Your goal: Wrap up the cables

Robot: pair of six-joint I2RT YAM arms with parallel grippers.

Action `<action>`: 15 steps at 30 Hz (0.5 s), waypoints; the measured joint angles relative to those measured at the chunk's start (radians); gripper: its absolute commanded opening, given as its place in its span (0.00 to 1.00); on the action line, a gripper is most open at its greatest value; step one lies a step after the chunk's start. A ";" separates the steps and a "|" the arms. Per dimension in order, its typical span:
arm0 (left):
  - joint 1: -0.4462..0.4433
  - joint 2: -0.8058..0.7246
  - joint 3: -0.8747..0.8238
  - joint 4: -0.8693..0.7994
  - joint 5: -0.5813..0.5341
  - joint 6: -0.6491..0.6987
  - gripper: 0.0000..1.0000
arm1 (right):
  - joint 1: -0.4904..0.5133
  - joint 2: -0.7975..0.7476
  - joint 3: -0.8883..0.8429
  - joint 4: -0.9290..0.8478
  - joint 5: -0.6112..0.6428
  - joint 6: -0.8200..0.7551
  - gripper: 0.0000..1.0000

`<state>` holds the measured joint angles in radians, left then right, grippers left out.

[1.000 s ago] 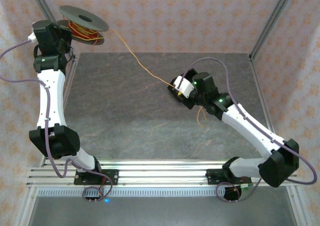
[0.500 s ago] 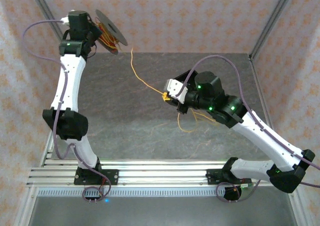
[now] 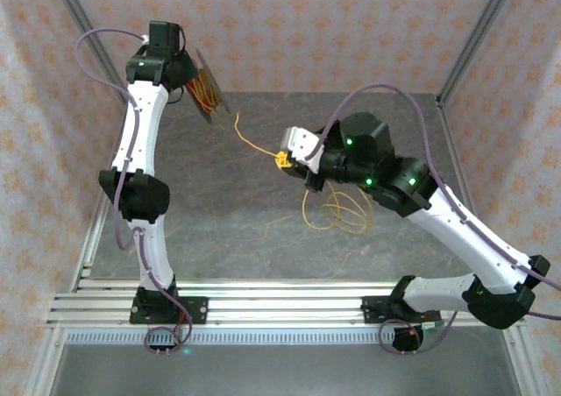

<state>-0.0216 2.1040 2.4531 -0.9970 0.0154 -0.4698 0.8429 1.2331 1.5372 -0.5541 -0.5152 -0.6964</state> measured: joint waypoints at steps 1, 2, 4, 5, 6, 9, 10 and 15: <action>-0.006 0.005 0.003 -0.010 0.002 0.003 0.00 | -0.001 0.016 0.028 -0.001 -0.018 0.006 0.00; -0.013 0.011 0.011 -0.022 0.003 0.006 0.00 | -0.001 0.038 0.060 -0.007 -0.043 0.014 0.00; -0.025 0.020 0.020 -0.035 0.007 0.007 0.00 | -0.001 0.076 0.101 -0.022 -0.081 0.022 0.00; -0.029 0.024 0.020 -0.037 0.012 0.003 0.00 | 0.000 0.091 0.107 -0.028 -0.094 0.024 0.00; -0.031 0.026 0.020 -0.037 0.015 -0.002 0.00 | 0.001 0.102 0.106 -0.040 -0.103 0.024 0.00; -0.025 0.028 0.021 -0.037 0.024 -0.021 0.00 | 0.003 0.105 0.051 -0.051 -0.135 0.031 0.00; -0.021 0.029 0.024 -0.038 0.029 -0.032 0.00 | 0.006 0.103 0.034 -0.058 -0.145 0.033 0.00; 0.006 0.063 0.107 -0.051 0.040 -0.075 0.00 | 0.031 0.103 0.008 -0.124 -0.185 0.034 0.00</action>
<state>-0.0154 2.1666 2.5599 -1.0477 0.0551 -0.5449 0.8738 1.3361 1.5452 -0.6777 -0.7002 -0.6624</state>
